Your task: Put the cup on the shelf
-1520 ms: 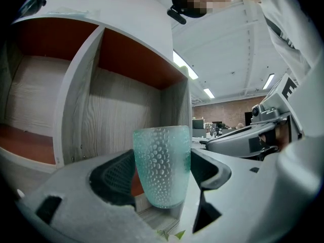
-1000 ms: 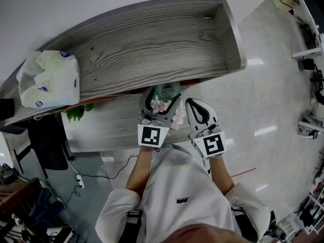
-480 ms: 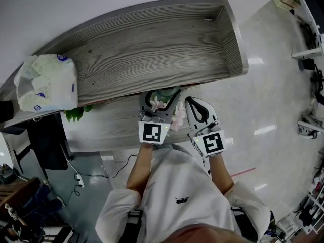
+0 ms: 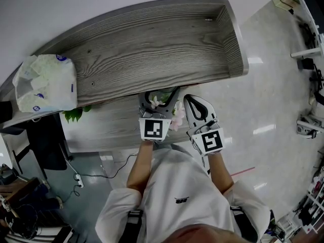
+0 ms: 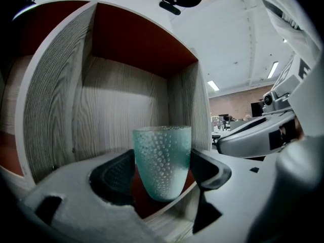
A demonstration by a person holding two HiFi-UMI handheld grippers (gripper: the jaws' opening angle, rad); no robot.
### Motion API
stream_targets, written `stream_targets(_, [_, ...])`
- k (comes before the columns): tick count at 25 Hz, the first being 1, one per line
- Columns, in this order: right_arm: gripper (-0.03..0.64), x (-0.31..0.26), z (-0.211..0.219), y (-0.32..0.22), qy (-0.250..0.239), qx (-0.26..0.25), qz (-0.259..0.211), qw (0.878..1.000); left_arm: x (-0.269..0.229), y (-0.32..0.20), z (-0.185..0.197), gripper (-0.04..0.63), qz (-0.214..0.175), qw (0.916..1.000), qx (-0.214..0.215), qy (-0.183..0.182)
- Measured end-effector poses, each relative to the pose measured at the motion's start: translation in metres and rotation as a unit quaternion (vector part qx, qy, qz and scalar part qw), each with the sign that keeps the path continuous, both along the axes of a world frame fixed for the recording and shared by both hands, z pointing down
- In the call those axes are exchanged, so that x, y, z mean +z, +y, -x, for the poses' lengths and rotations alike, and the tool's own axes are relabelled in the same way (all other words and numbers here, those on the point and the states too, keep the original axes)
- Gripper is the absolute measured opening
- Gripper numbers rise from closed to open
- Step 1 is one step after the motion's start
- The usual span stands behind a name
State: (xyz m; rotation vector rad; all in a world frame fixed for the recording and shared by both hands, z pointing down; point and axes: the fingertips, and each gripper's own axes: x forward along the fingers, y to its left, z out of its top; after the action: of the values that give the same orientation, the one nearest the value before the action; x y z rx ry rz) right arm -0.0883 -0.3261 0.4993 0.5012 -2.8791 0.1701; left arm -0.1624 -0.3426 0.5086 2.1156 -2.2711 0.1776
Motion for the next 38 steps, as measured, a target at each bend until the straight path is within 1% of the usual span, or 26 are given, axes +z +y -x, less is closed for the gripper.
stream_targets(6, [0.031, -0.002, -0.001, 0.002, -0.001, 0.001, -0.002, 1.0, 0.007, -0.003, 0.008, 0.359, 0.02, 0.9996, -0.019, -0.007])
stream_targets(9, [0.031, -0.006, -0.001, 0.002, -0.014, 0.006, 0.003, 1.0, 0.008, -0.003, 0.008, 0.359, 0.022, 0.9996, -0.018, -0.006])
stream_targets(13, [0.031, -0.006, -0.006, 0.002, -0.004, 0.007, -0.005, 1.0, 0.01, -0.002, 0.008, 0.359, 0.025, 0.9995, -0.019, -0.002])
stream_targets(19, [0.032, -0.01, -0.009, 0.003, -0.013, 0.017, 0.003, 1.0, 0.015, -0.001, 0.005, 0.359, 0.03, 0.9993, -0.016, 0.012])
stream_targets(24, [0.032, -0.008, -0.017, 0.004, 0.001, 0.018, -0.011, 1.0, 0.016, 0.0, 0.002, 0.359, 0.033, 0.9992, -0.016, 0.013])
stream_targets(27, [0.032, -0.011, -0.018, 0.006, -0.007, 0.023, -0.005, 1.0, 0.016, 0.002, 0.001, 0.359, 0.033, 0.9992, -0.018, 0.013])
stream_targets(30, [0.031, -0.009, -0.022, 0.007, 0.001, 0.022, -0.017, 1.0, 0.015, 0.004, 0.0, 0.359, 0.032, 0.9992, -0.019, 0.015])
stream_targets(34, [0.031, -0.013, -0.024, 0.011, -0.001, 0.026, -0.014, 1.0, 0.012, 0.009, 0.001, 0.359, 0.025, 0.9992, -0.023, 0.019])
stream_targets(38, [0.032, -0.018, -0.025, 0.016, -0.002, 0.026, -0.021, 0.999, 0.008, 0.014, 0.0, 0.359, 0.019, 0.9994, -0.023, 0.019])
